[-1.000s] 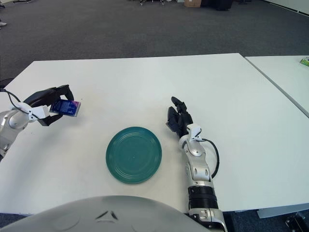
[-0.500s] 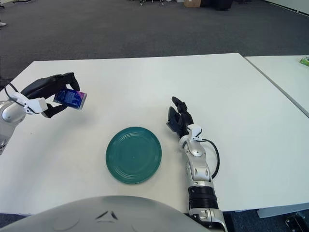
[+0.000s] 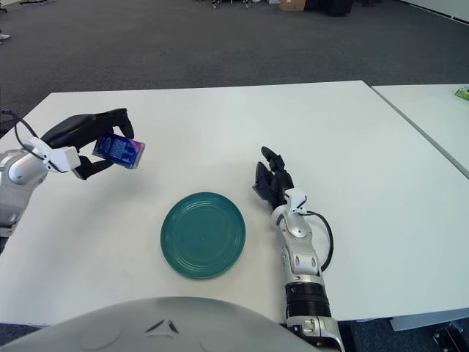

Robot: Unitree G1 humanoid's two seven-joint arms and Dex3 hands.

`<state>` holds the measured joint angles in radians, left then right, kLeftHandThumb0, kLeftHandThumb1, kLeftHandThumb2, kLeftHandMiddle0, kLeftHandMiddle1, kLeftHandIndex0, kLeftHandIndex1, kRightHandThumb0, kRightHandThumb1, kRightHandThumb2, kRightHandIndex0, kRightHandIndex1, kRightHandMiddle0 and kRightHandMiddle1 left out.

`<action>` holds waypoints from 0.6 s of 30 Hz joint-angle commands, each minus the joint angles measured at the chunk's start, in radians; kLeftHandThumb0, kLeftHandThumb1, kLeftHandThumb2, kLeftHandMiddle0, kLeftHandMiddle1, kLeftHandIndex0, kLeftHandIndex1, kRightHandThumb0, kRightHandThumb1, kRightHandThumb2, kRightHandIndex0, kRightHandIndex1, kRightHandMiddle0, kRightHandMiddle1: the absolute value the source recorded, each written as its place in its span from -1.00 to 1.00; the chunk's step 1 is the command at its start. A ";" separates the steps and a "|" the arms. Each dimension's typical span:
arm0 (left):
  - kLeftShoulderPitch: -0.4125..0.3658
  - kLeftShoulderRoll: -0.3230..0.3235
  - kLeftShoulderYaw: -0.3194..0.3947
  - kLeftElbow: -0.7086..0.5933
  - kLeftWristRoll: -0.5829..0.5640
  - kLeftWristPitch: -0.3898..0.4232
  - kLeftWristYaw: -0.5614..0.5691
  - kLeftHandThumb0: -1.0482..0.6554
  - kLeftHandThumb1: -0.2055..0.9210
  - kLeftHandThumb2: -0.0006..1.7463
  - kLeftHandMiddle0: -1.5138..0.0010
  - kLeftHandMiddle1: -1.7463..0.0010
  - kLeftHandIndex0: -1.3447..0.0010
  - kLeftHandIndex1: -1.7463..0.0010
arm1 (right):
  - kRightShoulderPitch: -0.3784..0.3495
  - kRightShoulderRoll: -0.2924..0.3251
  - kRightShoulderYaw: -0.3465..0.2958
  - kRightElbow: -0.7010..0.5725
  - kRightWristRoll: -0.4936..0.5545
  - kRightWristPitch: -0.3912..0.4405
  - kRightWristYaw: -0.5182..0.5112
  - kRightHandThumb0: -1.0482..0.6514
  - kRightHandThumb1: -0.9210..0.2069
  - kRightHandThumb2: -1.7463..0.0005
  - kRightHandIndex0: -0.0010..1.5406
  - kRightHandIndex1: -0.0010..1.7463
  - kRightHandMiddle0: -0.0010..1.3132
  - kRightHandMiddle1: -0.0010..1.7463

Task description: Put the gum into the plate.

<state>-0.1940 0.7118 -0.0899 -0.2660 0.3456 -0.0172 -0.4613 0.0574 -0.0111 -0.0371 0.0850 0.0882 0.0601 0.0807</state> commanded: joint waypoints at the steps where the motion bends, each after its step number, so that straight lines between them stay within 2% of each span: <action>1: -0.037 -0.037 -0.049 -0.057 0.029 0.020 -0.019 0.23 -0.41 0.75 0.01 -0.95 0.19 -1.00 | 0.028 0.005 0.007 0.032 -0.001 0.057 -0.004 -0.60 -1.00 0.05 -0.70 -1.00 -1.00 -0.45; 8: -0.043 -0.116 -0.112 -0.087 0.049 0.056 -0.030 0.23 -0.36 0.71 0.03 -0.94 0.22 -1.00 | 0.026 0.008 0.010 0.042 -0.003 0.052 -0.005 -0.61 -1.00 0.06 -0.70 -1.00 -1.00 -0.45; 11: -0.066 -0.142 -0.164 -0.079 0.078 0.051 -0.046 0.23 -0.33 0.69 0.06 -0.95 0.24 -1.00 | 0.026 0.010 0.013 0.045 -0.004 0.049 -0.006 -0.61 -1.00 0.06 -0.71 -1.00 -1.00 -0.46; 14: -0.065 -0.158 -0.181 -0.073 0.086 0.048 -0.051 0.23 -0.30 0.68 0.09 -0.98 0.26 -1.00 | 0.028 0.011 0.015 0.046 -0.005 0.046 -0.007 -0.61 -1.00 0.06 -0.71 -1.00 -1.00 -0.46; 18: -0.083 -0.208 -0.262 -0.088 0.121 0.067 -0.086 0.23 -0.30 0.69 0.10 -0.99 0.25 -1.00 | 0.031 0.015 0.015 0.047 -0.006 0.040 -0.013 -0.60 -1.00 0.06 -0.70 -0.99 -1.00 -0.46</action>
<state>-0.2413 0.5244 -0.3021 -0.3464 0.4410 0.0425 -0.5201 0.0588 -0.0049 -0.0290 0.0914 0.0876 0.0562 0.0768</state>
